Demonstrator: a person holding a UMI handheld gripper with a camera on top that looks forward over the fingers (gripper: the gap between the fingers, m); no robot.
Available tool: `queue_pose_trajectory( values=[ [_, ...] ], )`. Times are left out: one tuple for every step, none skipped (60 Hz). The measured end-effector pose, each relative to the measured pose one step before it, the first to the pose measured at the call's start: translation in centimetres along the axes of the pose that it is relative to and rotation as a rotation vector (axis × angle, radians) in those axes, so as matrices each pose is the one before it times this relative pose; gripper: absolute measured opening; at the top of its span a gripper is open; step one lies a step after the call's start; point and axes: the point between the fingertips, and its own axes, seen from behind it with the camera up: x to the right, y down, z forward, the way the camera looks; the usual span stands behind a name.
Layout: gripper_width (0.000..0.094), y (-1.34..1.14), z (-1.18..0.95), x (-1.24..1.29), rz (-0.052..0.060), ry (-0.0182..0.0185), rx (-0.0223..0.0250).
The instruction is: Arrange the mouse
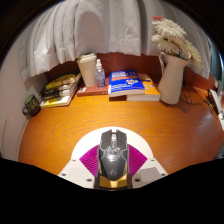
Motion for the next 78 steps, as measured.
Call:
queue_pose_trajectory(
  values=[
    [0.0371, 0.488, 0.271, -0.030, 0.0000, -0.00256, -0.00927],
    [0.0370, 0.448, 0.274, -0.060, 0.0008, -0.00298, -0.00846],
    [0.0368, 0.396, 0.239, -0.057, 0.0012, -0.00300, -0.00752],
    [0.0368, 0.370, 0.232, -0.056, 0.0003, -0.00250, -0.00657],
    [0.0369, 0.328, 0.211, -0.044, -0.0008, -0.00213, -0.00565],
    [0.0369, 0.308, 0.180, -0.059, -0.0020, -0.00228, -0.00681],
    [0.0378, 0.356, 0.105, -0.025, -0.0029, -0.00099, -0.00690],
    [0.0378, -0.396, -0.104, -0.010, -0.0078, 0.00300, 0.01560],
    [0.0378, 0.040, 0.076, -0.034, -0.0027, 0.00188, 0.00497],
    [0.0386, 0.114, 0.053, -0.032, 0.0008, 0.00002, -0.00078],
    [0.0394, 0.036, -0.013, -0.018, -0.0017, -0.00024, -0.00125],
    [0.0398, -0.056, 0.005, -0.019, -0.0021, 0.00163, 0.00377],
    [0.0406, 0.081, 0.030, 0.004, -0.0030, 0.00101, -0.00129],
    [0.0410, -0.002, 0.000, -0.003, -0.0037, 0.00151, -0.00006],
    [0.0422, -0.003, 0.038, 0.010, -0.0040, 0.00123, 0.00169],
    [0.0429, 0.058, 0.022, -0.004, -0.0025, 0.00142, -0.00298],
    [0.0443, -0.074, -0.025, 0.069, -0.0017, 0.00203, 0.00058],
    [0.0451, 0.047, 0.049, -0.007, 0.0003, 0.00228, -0.00152],
    [0.0465, -0.020, 0.027, -0.002, 0.0005, 0.00217, 0.00063],
    [0.0472, 0.048, 0.041, 0.038, -0.0019, 0.00284, -0.00094],
    [0.0482, -0.044, 0.060, 0.036, -0.0041, 0.00154, -0.00014],
    [0.0493, 0.001, 0.053, 0.013, -0.0039, 0.00128, -0.00077],
    [0.0504, 0.009, 0.022, -0.005, -0.0025, 0.00211, -0.00178],
    [0.0515, -0.046, 0.020, 0.007, -0.0007, 0.00298, -0.00045],
    [0.0525, -0.059, 0.050, -0.031, 0.0011, 0.00142, 0.00064],
    [0.0541, -0.012, 0.056, 0.017, 0.0017, 0.00243, -0.00089],
    [0.0568, -0.034, 0.046, 0.018, 0.0016, 0.00263, -0.00099],
    [0.0611, 0.094, 0.095, 0.012, 0.0019, 0.00239, -0.00574],
    [0.0671, 0.276, 0.111, -0.013, 0.0011, 0.00116, -0.01392],
    [0.0711, 0.264, 0.030, -0.055, -0.0017, -0.00045, -0.01587],
    [0.0715, -0.138, -0.076, -0.013, -0.0034, -0.00043, 0.00007],
    [0.0717, -0.125, -0.020, 0.045, -0.0022, 0.00361, 0.00130],
    [0.0732, -0.058, -0.065, 0.068, -0.0026, 0.00485, -0.00090],
    [0.0750, -0.031, -0.199, 0.016, -0.0010, 0.00370, -0.00149],
    [0.0773, -0.120, -0.200, 0.034, -0.0015, 0.00477, 0.00131],
    [0.0799, -0.168, -0.269, 0.025, -0.0023, 0.00376, 0.00311],
    [0.0824, -0.216, -0.286, -0.005, -0.0021, 0.00255, 0.00444],
    [0.0844, -0.232, -0.340, -0.022, -0.0016, 0.00217, 0.00522],
    [0.0860, -0.238, -0.404, -0.045, -0.0003, 0.00209, 0.00594],
    [0.0860, -0.242, -0.419, -0.156, 0.0008, -0.00119, 0.00658],
    [0.0857, -0.224, -0.478, -0.164, 0.0012, -0.00158, 0.00684],
    [0.0856, -0.248, -0.492, -0.152, 0.0006, -0.00104, 0.00635],
    [0.0858, -0.221, -0.609, -0.212, 0.0014, -0.00065, 0.00816],
    [0.0860, -0.263, -0.661, -0.185, 0.0011, 0.00003, 0.00795],
    [0.0858, -0.273, -0.694, -0.167, 0.0004, 0.00034, 0.00926],
    [0.0859, -0.273, -0.744, -0.184, 0.0003, 0.00087, 0.01017],
    [0.0858, -0.256, -0.764, -0.221, 0.0005, 0.00033, 0.01003],
    [0.0858, -0.221, -0.778, -0.238, 0.0014, 0.00030, 0.00909],
    [0.0857, -0.224, -0.809, -0.232, 0.0015, 0.00103, 0.00905],
    [0.0858, -0.307, -0.907, -0.142, -0.0001, 0.00009, 0.00871],
    [0.0857, -0.253, -0.847, -0.246, -0.0003, 0.00157, 0.01066],
    [0.0857, -0.254, -0.868, -0.230, -0.0007, 0.00112, 0.01137],
    [0.0855, -0.232, -0.889, -0.248, 0.0006, 0.00075, 0.01068],
    [0.0857, -0.246, -0.910, -0.221, 0.0018, 0.00066, 0.01055],
    [0.0858, -0.247, -0.947, -0.221, 0.0019, 0.00077, 0.01207],
    [0.0858, -0.283, -0.933, -0.248, 0.0015, 0.00043, 0.01340],
    [0.0856, -0.209, -0.798, -0.333, 0.0030, 0.00097, 0.01688],
    [0.0858, -0.296, -0.941, -0.231, 0.0013, 0.00001, 0.01453],
    [0.0859, -0.331, -0.963, -0.161, 0.0020, -0.00038, 0.01179],
    [0.0860, -0.247, -0.922, -0.237, 0.0026, 0.00018, 0.01373],
    [0.0858, -0.230, -0.912, -0.249, 0.0025, -0.00050, 0.01291],
    [0.0857, -0.219, -0.873, -0.246, 0.0029, -0.00149, 0.01186],
    [0.0856, -0.203, -0.825, -0.247, 0.0038, -0.00123, 0.01080],
    [0.0856, -0.138, -0.791, -0.279, 0.0030, -0.00226, 0.00983],
    [0.0856, -0.133, -0.756, -0.303, 0.0011, -0.00340, 0.00885],
    [0.0856, -0.136, -0.735, -0.253, -0.0009, -0.00306, 0.00888],
    [0.0857, -0.083, -0.583, -0.304, 0.0000, -0.00029, 0.01174],
    [0.0856, -0.098, -0.696, -0.176, -0.0017, -0.00088, 0.00795],
    [0.0857, -0.103, -0.564, -0.131, -0.0019, -0.00053, 0.00759],
    [0.0859, -0.061, -0.537, -0.162, -0.0010, 0.00007, 0.00659],
    [0.0858, -0.032, -0.542, -0.129, 0.0001, 0.00003, 0.00507],
    [0.0859, 0.002, -0.508, -0.110, 0.0008, -0.00001, 0.00405],
    [0.0858, 0.020, -0.471, -0.161, 0.0003, -0.00076, 0.00302],
    [0.0856, 0.050, -0.435, -0.128, -0.0003, -0.00067, 0.00236],
    [0.0856, 0.049, -0.410, -0.125, -0.0001, -0.00031, 0.00127],
    [0.0854, 0.072, -0.388, -0.108, -0.0003, 0.00015, 0.00103],
    [0.0854, 0.168, -0.366, -0.143, -0.0008, 0.00156, 0.00460],
    [0.0855, 0.039, -0.332, -0.092, -0.0008, 0.00093, 0.00165]
  ],
)
